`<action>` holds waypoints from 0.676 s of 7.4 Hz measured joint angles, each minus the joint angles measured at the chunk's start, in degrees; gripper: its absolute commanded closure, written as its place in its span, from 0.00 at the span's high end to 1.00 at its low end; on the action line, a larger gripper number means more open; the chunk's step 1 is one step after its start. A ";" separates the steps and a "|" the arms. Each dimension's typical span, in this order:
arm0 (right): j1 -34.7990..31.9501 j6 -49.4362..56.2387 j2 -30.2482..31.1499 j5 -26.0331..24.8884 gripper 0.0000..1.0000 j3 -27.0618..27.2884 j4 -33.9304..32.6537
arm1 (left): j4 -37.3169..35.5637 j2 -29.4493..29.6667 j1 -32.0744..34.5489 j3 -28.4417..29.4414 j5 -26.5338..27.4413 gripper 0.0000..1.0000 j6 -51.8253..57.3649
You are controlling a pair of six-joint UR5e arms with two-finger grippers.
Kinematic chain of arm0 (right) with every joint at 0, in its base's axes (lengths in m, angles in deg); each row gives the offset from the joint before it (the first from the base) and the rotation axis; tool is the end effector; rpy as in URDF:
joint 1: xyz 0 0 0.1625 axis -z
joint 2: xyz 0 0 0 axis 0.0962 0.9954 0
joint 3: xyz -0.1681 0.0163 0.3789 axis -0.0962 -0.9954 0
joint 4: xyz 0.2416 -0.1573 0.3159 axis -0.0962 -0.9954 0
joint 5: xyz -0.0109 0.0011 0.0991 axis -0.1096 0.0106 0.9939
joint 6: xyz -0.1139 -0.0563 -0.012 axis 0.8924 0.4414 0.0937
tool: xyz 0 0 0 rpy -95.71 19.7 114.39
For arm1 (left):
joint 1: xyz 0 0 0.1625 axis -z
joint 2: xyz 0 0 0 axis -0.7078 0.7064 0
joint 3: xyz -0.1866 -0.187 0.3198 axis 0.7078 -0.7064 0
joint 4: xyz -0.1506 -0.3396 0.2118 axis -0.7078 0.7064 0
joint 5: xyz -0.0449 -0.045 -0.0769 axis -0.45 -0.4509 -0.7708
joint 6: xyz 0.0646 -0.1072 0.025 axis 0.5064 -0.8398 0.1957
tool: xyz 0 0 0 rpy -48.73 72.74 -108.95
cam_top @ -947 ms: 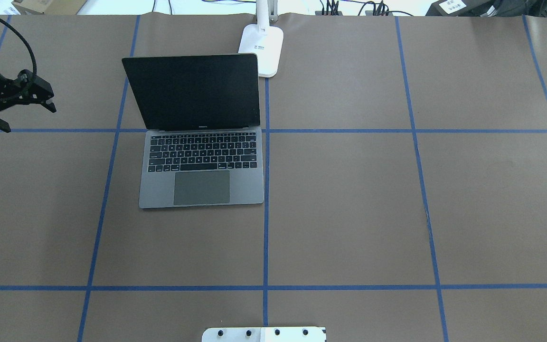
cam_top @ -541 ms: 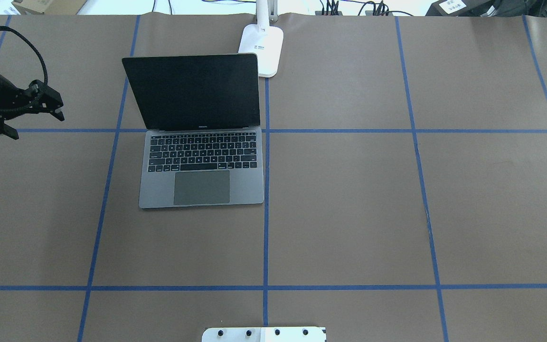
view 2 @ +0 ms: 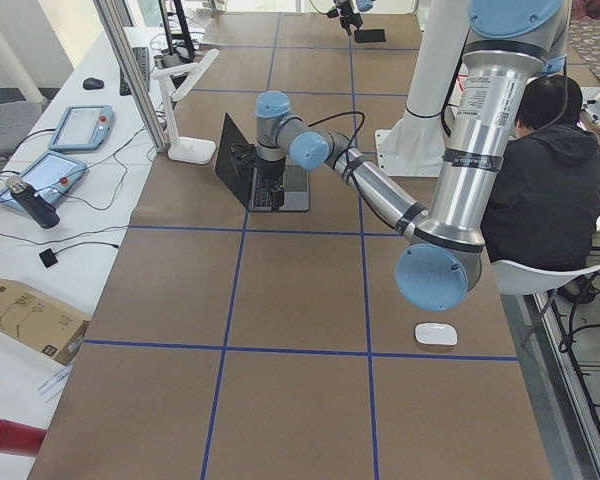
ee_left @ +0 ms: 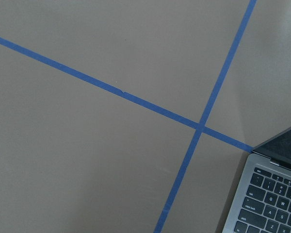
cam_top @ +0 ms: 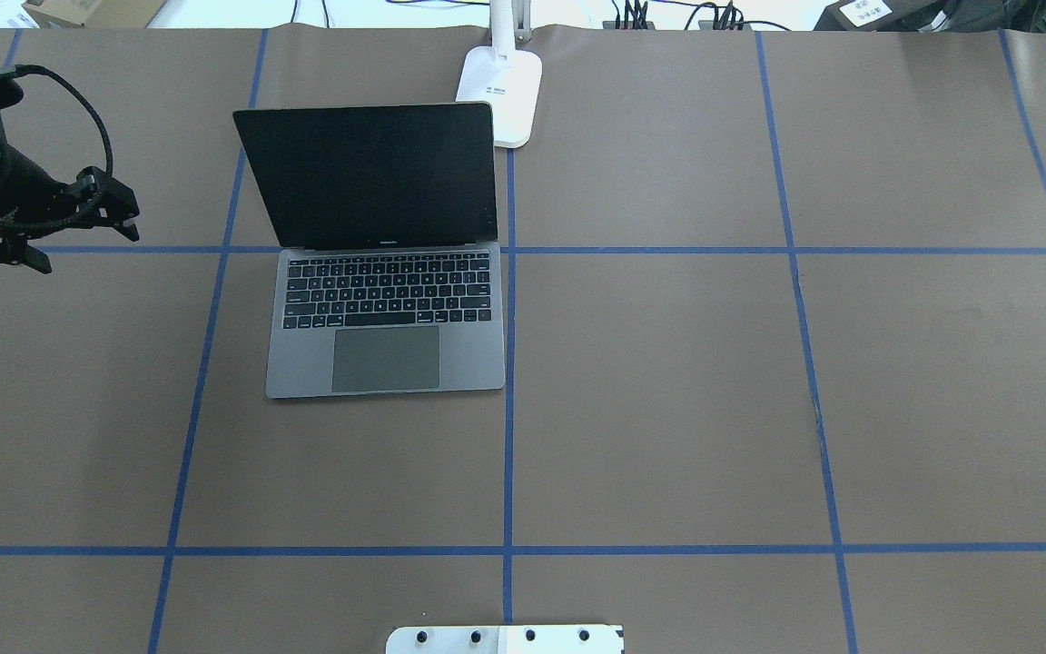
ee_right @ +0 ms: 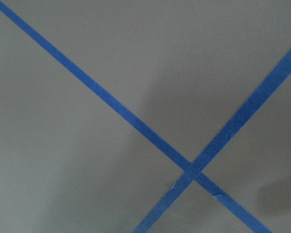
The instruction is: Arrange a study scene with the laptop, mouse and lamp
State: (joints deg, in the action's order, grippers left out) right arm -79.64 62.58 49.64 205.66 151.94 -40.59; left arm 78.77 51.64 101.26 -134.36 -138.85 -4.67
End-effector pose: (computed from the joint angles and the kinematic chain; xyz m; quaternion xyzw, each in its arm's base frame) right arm -0.0437 -0.2479 0.8202 -0.0385 -0.4983 -0.3653 0.7854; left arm 0.2517 -0.4978 0.3553 -0.0239 0.3813 -0.2083 0.9004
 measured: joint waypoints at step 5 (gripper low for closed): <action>-4.60 11.55 -4.22 -6.12 1.00 -3.60 -9.48 | 0.00 0.56 -0.56 -0.06 0.03 1.00 -0.15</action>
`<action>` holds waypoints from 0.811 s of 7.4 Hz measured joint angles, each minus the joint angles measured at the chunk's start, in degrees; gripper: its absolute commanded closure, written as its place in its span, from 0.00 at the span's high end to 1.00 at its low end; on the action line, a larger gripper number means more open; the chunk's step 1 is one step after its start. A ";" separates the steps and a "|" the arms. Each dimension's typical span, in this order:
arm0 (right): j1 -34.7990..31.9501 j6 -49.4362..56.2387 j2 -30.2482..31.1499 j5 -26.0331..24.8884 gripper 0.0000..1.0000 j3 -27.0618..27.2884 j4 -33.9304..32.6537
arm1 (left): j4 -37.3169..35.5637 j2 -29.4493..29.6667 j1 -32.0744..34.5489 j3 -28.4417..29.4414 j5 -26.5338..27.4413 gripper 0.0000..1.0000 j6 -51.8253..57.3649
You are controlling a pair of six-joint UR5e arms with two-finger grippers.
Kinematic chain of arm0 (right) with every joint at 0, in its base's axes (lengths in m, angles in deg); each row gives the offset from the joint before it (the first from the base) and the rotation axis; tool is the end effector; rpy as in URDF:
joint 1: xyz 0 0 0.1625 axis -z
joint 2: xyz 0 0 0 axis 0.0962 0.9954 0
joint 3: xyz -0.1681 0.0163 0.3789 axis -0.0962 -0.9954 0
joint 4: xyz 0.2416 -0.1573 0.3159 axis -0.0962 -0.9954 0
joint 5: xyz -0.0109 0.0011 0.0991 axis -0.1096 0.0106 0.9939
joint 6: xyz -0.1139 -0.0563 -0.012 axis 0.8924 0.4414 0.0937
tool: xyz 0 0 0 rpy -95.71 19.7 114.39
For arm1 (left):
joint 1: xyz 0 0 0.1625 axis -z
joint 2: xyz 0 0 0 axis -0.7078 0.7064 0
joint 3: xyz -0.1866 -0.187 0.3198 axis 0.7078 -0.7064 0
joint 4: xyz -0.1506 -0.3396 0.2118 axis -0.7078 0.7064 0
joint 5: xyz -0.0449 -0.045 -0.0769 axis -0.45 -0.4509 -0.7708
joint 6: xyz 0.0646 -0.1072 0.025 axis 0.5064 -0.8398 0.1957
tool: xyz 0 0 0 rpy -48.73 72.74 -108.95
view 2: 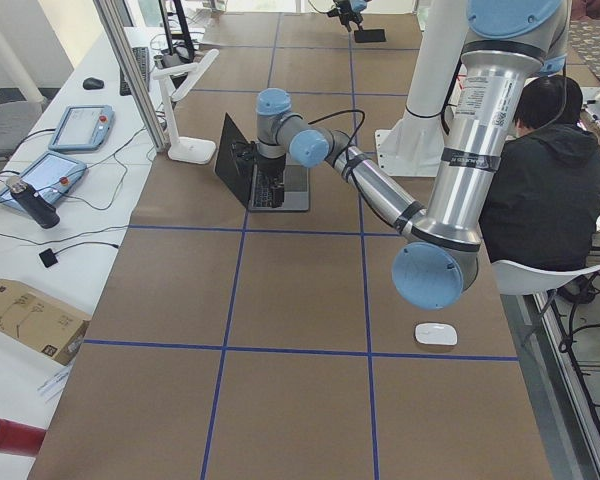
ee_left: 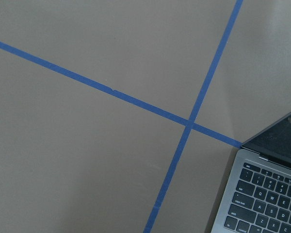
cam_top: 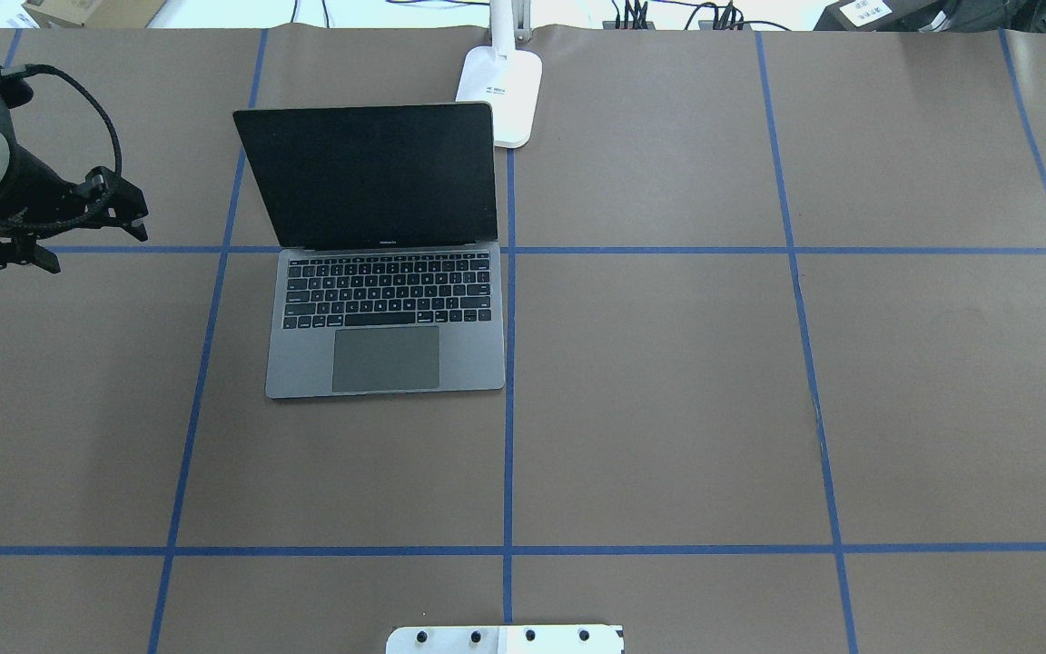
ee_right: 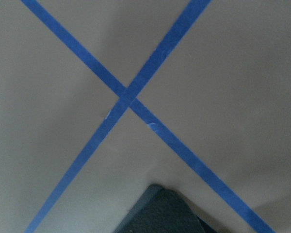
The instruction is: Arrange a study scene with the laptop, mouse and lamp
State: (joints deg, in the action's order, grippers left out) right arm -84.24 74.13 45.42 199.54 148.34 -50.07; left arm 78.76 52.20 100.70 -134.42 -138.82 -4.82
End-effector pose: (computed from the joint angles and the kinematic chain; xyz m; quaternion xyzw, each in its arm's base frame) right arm -0.0174 -0.2599 0.8470 -0.0562 -0.4775 -0.3974 0.7817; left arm 0.2574 -0.4967 0.3495 -0.0227 0.3846 -0.2034 0.9001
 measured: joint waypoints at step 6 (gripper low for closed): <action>-1.00 1.11 -1.97 -2.15 1.00 -0.64 -4.31 | 0.04 0.36 -0.36 0.10 0.00 1.00 0.00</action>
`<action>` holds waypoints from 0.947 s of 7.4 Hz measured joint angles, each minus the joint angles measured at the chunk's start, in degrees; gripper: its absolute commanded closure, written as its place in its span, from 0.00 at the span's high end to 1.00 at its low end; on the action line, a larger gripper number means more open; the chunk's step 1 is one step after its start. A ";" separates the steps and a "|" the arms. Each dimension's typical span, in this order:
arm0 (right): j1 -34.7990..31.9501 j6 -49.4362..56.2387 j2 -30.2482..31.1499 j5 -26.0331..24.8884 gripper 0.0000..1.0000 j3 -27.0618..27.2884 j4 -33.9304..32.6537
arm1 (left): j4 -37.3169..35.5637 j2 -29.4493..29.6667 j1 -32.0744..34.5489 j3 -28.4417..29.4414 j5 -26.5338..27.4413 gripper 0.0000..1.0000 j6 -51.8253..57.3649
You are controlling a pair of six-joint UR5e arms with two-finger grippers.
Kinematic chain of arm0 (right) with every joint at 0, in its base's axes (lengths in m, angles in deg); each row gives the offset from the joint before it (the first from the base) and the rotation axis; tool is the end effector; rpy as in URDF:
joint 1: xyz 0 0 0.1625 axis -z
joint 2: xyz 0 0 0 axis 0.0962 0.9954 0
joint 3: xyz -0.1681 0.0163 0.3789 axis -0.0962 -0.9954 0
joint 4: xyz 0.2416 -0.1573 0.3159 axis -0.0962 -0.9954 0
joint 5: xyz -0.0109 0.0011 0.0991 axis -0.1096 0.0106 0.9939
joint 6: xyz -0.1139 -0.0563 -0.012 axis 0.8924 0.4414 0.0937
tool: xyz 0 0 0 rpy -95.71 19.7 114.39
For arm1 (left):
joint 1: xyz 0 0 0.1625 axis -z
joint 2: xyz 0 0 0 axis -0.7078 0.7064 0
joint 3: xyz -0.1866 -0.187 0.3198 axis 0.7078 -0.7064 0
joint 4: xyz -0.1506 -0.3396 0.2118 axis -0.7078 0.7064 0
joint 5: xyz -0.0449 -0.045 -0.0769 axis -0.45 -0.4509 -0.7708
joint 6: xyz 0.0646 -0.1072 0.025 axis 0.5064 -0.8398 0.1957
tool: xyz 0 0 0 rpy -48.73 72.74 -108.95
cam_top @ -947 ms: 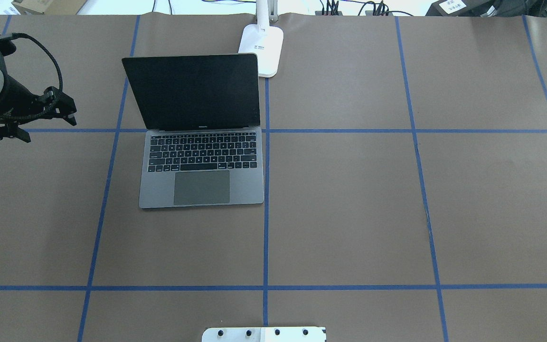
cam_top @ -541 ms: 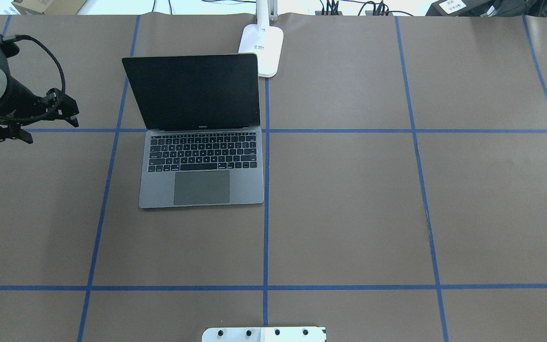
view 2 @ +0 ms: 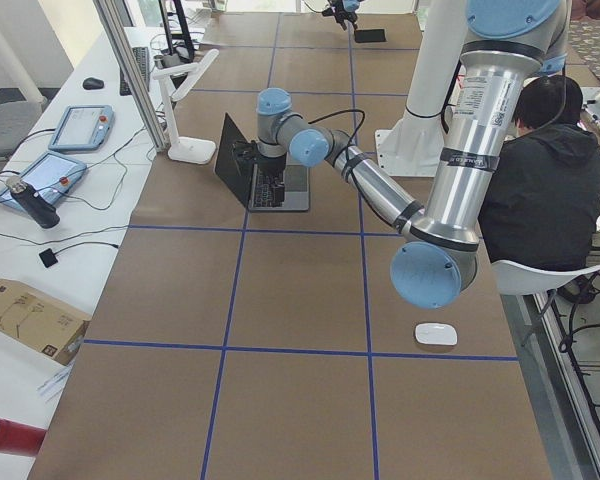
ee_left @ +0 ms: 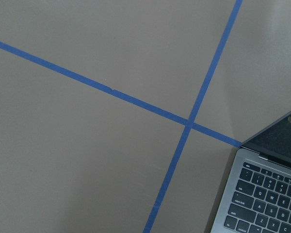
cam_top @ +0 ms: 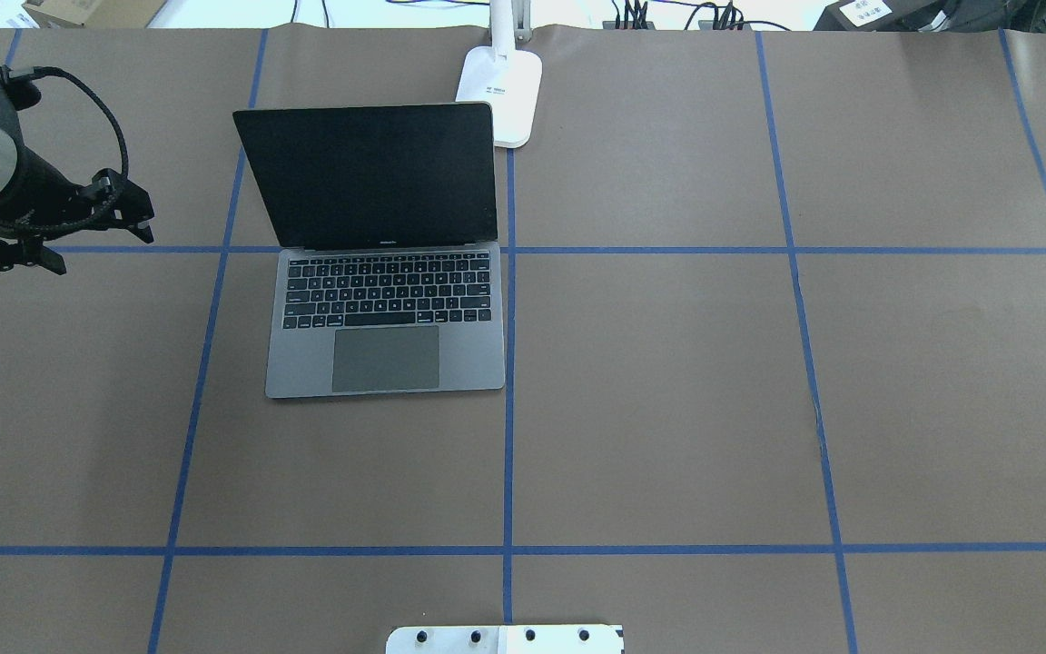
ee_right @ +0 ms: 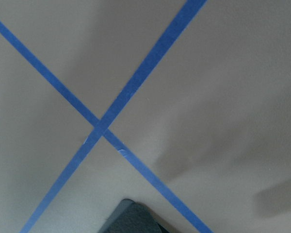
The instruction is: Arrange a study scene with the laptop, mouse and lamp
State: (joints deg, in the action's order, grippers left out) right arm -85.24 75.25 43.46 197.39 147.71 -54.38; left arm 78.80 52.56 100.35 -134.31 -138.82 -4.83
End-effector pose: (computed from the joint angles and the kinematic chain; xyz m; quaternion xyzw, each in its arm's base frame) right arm -0.0115 -0.2696 0.8486 -0.0780 -0.4709 -0.3940 0.7855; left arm 0.2614 -0.4964 0.3468 -0.0223 0.3863 -0.1999 0.9002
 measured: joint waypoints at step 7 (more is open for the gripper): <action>0.14 0.12 0.14 0.53 1.00 -0.33 -0.16 | -0.03 0.02 -0.09 0.06 0.00 1.00 0.00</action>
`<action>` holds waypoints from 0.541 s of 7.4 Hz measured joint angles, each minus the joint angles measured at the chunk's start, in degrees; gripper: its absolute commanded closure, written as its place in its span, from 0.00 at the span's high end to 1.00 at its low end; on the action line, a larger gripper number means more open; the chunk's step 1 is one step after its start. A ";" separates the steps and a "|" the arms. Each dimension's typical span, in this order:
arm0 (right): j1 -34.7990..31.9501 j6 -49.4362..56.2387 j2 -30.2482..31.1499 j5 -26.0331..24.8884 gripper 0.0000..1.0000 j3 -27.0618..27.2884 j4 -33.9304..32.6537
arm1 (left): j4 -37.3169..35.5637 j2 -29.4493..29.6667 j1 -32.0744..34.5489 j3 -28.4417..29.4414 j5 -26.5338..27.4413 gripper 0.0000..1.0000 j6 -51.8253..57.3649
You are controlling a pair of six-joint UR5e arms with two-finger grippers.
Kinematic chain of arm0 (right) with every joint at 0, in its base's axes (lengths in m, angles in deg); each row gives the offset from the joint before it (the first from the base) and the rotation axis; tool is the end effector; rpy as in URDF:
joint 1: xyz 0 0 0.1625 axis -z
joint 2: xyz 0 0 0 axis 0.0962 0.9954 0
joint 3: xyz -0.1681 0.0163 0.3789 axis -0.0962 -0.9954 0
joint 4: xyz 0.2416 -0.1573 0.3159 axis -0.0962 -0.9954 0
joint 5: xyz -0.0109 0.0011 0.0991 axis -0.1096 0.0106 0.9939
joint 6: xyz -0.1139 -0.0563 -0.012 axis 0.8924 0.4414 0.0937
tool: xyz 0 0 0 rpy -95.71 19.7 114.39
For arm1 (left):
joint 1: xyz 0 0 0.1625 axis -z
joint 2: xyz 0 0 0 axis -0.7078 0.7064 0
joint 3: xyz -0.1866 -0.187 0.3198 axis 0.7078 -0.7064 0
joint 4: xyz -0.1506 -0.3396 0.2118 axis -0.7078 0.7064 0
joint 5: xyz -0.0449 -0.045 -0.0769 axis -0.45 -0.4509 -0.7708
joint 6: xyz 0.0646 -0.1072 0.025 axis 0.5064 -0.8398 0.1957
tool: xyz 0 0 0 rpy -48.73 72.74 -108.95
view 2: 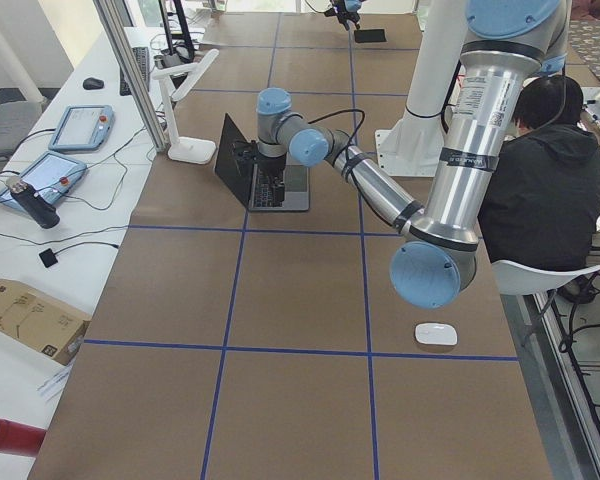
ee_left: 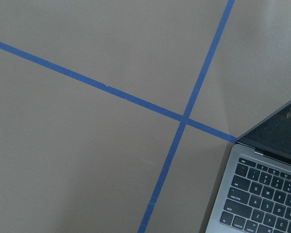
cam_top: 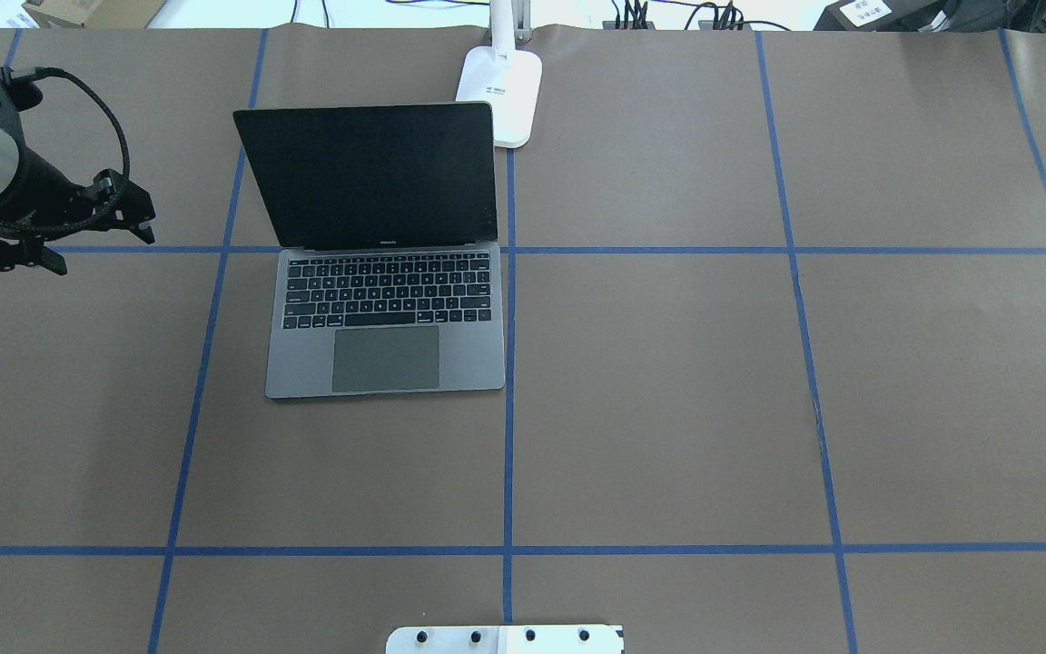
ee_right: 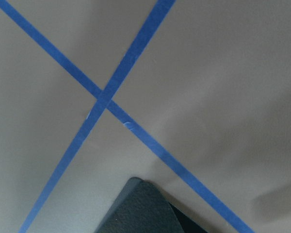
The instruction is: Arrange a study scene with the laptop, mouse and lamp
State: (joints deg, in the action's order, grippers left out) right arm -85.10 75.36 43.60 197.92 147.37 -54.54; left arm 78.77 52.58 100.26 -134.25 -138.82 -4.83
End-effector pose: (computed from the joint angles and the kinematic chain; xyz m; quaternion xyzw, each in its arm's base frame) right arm -0.0123 -0.2662 0.8511 -0.0806 -0.4757 -0.3909 0.7838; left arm 0.2623 -0.4962 0.3471 -0.0230 0.3858 -0.1994 0.9005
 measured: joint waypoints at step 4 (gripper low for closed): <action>0.09 0.20 0.17 0.49 1.00 -0.34 0.04 | 0.00 0.00 -0.06 -0.02 0.00 1.00 0.00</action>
State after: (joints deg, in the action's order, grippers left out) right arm -85.01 75.56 43.77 198.41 147.03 -54.51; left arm 78.77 52.57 100.20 -134.27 -138.82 -4.83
